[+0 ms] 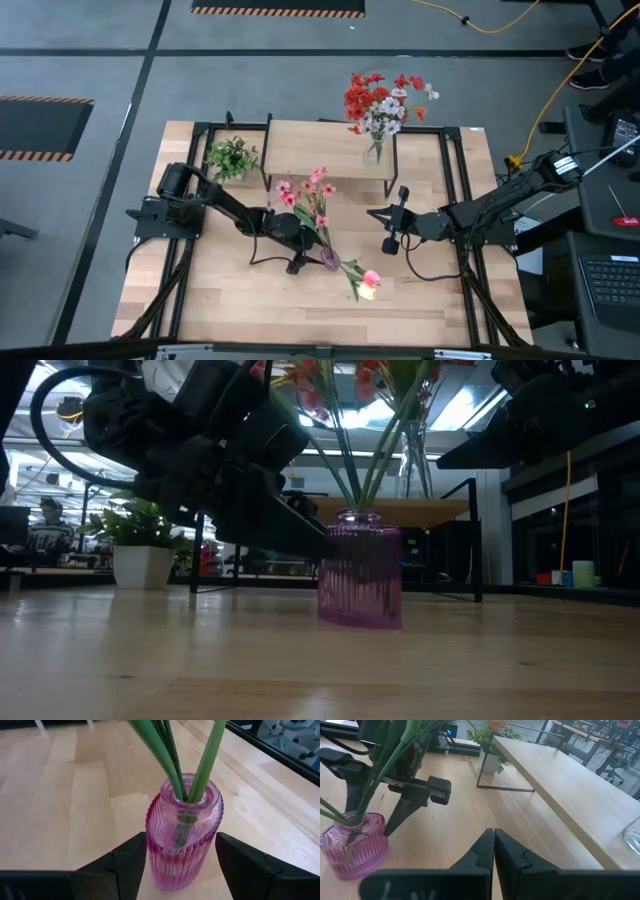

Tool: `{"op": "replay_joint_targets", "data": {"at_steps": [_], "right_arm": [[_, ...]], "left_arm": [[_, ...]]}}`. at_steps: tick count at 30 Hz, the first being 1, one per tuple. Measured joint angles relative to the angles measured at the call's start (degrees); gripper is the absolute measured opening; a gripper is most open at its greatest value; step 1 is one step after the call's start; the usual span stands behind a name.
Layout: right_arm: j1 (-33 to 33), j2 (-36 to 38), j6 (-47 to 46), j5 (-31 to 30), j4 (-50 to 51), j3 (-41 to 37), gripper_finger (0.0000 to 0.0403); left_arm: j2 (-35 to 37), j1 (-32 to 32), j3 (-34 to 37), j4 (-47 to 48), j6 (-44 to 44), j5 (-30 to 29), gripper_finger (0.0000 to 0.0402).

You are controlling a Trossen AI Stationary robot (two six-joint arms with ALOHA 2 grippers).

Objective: Pick and place flowers into a vace then onto a shelf
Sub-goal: Put the purple vase with flowers on the shelf

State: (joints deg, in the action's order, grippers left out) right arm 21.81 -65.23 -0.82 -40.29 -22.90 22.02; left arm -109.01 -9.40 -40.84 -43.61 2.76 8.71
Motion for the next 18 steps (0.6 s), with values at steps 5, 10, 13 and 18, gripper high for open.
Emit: {"op": "replay_joint_targets", "data": {"at_steps": [5, 10, 13, 18], "right_arm": [[0.0, 0.0, -0.1, 0.0, 0.0, 0.0, 0.0016], [0.0, 0.0, -0.1, 0.0, 0.0, 0.0, 0.0016], [0.0, 0.0, -0.1, 0.0, 0.0, 0.0, 0.0016], [0.0, 0.0, -0.1, 0.0, 0.0, 0.0, 0.0016]], "left_arm": [[0.0, -0.7, 0.0, 0.1, -0.1, 0.0, 0.0228], [0.0, -1.1, 0.0, -0.1, -0.1, 0.0, 0.0228], [0.0, -1.5, 0.0, -0.8, -0.5, 0.0, 0.0228], [0.0, -2.2, 0.0, -1.6, -0.5, -0.1, 0.0228]]}}
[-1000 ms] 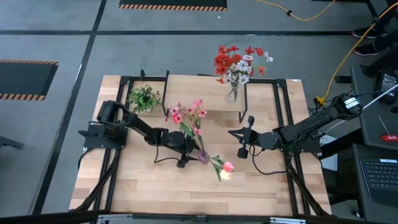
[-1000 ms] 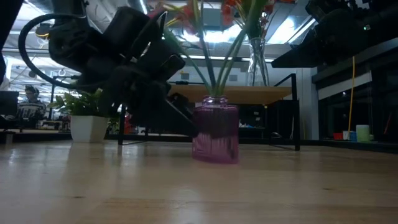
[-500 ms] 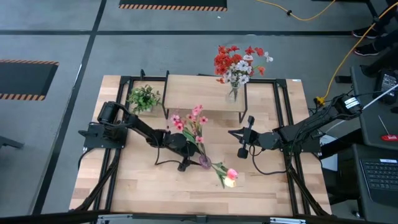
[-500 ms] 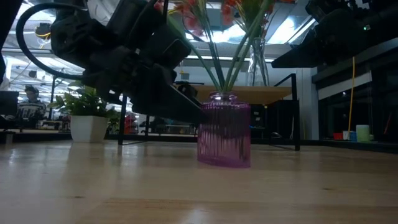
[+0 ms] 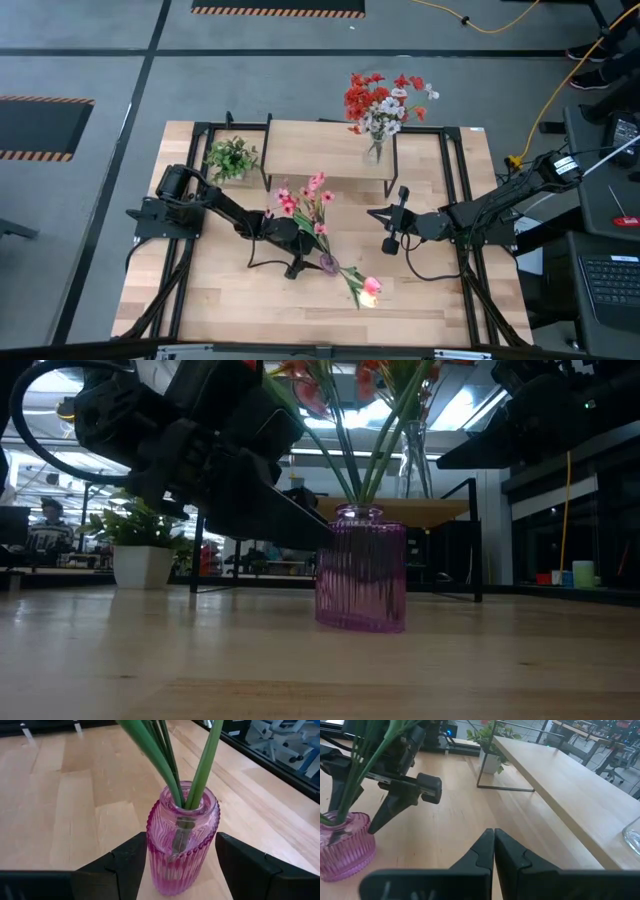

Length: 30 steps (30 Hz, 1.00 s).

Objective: Pick and place flowers into a vace then onto a shelf
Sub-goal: Put the purple vase with flowers on the shelf

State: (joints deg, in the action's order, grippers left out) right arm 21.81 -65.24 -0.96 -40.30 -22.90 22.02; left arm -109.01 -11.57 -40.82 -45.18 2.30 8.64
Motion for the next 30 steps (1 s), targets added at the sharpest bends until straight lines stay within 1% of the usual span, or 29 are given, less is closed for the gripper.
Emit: {"op": "replay_joint_targets", "data": {"at_steps": [3, 5, 12, 17, 20, 22, 25, 30], "right_arm": [[0.0, 0.0, 0.0, 0.0, 0.0, 0.0, 0.0016], [0.0, 0.0, 0.0, 0.0, 0.0, 0.0, 0.0016], [0.0, 0.0, 0.0, 0.0, 0.0, 0.0, 0.0016], [0.0, 0.0, 0.0, 0.0, 0.0, 0.0, 0.0017], [0.0, 0.0, 0.0, 0.0, 0.0, 0.0, 0.0017], [0.0, 0.0, 0.0, 0.0, 0.0, 0.0, 0.0017], [0.0, 0.0, 0.0, 0.0, 0.0, 0.0, 0.0017], [0.0, 0.0, 0.0, 0.0, 0.0, 0.0, 0.0017]], "left_arm": [[0.0, -0.3, 0.0, 0.0, 0.0, -0.1, 0.0221], [0.0, -0.5, 0.0, 0.0, 0.0, -0.1, 0.0207], [0.2, -0.8, 0.0, 1.2, 0.0, -0.3, 0.0129], [0.0, -0.8, 0.1, 5.3, -0.2, -4.3, 0.0072], [0.0, -0.8, 0.1, 5.6, -0.1, -4.5, 0.0048], [0.0, -0.8, 0.1, 5.6, -0.1, -4.5, 0.004], [0.0, -0.8, 0.1, 5.6, 0.0, -4.5, 0.0037], [0.0, -0.8, 0.1, 5.6, -0.1, -5.2, 0.0057]]}}
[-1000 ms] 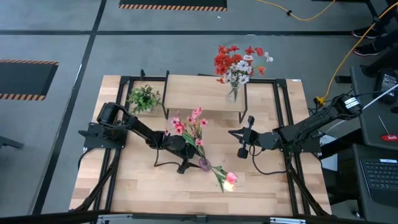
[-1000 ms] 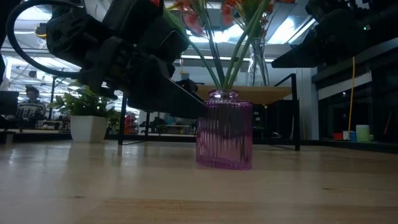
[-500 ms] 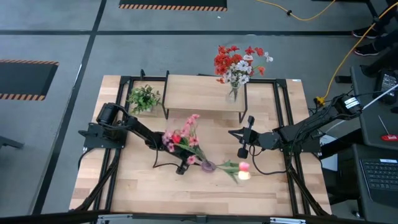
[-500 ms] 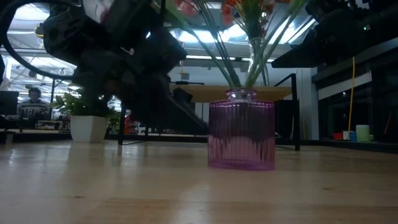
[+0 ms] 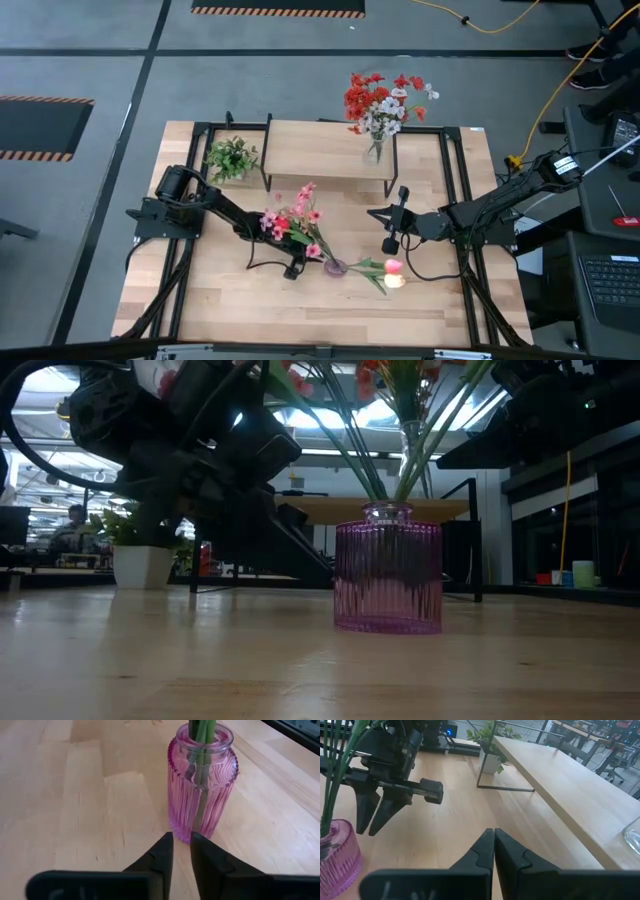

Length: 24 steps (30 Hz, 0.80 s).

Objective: Pick and place flowers into a vace then onto a shelf
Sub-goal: Put the purple vase with flowers on the shelf

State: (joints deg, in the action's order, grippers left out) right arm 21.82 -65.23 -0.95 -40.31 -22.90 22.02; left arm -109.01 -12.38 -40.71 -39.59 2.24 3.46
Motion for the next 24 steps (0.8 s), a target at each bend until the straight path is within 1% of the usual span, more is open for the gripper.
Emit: {"op": "replay_joint_targets", "data": {"at_steps": [4, 9, 16, 20, 24], "right_arm": [[0.0, 0.0, 0.0, 0.0, 0.0, 0.0, 0.0017], [0.0, 0.0, 0.0, 0.0, 0.1, 0.0, 0.0017], [0.0, 0.0, 0.1, 0.0, 0.4, 0.0, 0.0017], [0.0, 0.0, 0.1, 0.0, 0.5, 0.0, 0.0017], [0.0, 0.0, 0.1, 0.0, 0.5, 0.0, 0.0016]], "left_arm": [[0.0, 0.0, 0.0, 0.4, -2.1, -1.0, 0.0088], [0.6, 0.1, 0.0, 3.7, -6.4, -1.0, 0.0132], [1.4, 0.0, -0.1, 4.2, -6.3, -0.2, 0.0185], [2.1, 0.0, -0.1, 4.5, -6.1, 0.6, 0.0201], [2.8, 0.0, -0.1, 4.4, -6.1, 0.9, 0.0203]]}}
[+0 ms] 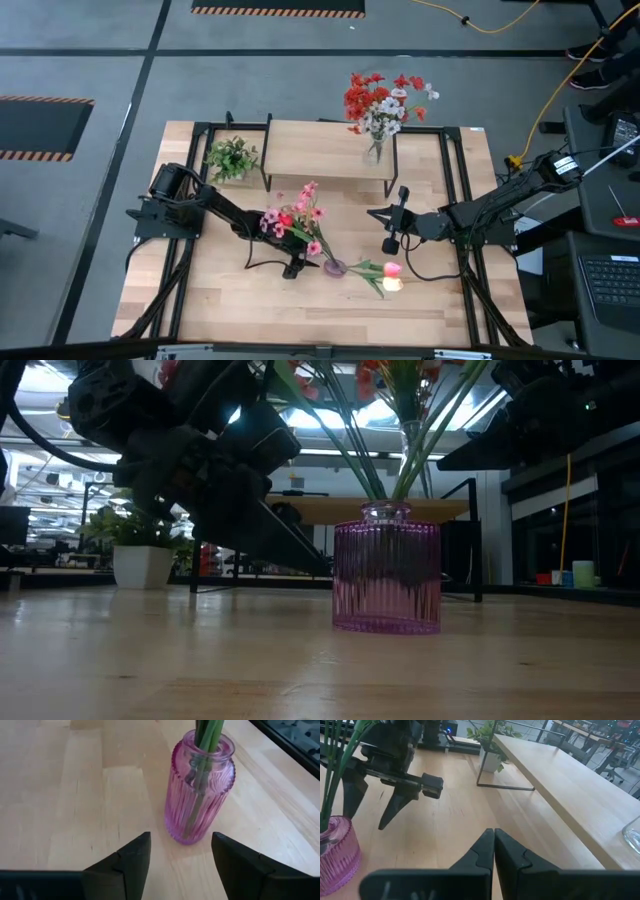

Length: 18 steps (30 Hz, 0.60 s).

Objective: Pick and place flowers into a vace then onto a shelf
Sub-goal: Put the purple vase with flowers on the shelf

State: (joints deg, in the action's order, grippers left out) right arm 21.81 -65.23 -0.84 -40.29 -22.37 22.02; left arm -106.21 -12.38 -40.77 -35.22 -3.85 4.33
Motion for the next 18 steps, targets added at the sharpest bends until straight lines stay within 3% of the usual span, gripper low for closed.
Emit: {"op": "replay_joint_targets", "data": {"at_steps": [18], "right_arm": [[0.0, 0.0, -0.1, 0.0, 0.0, 0.0, 0.0016]], "left_arm": [[0.0, 0.0, 0.0, -1.2, 3.4, -0.1, 0.0207]]}}
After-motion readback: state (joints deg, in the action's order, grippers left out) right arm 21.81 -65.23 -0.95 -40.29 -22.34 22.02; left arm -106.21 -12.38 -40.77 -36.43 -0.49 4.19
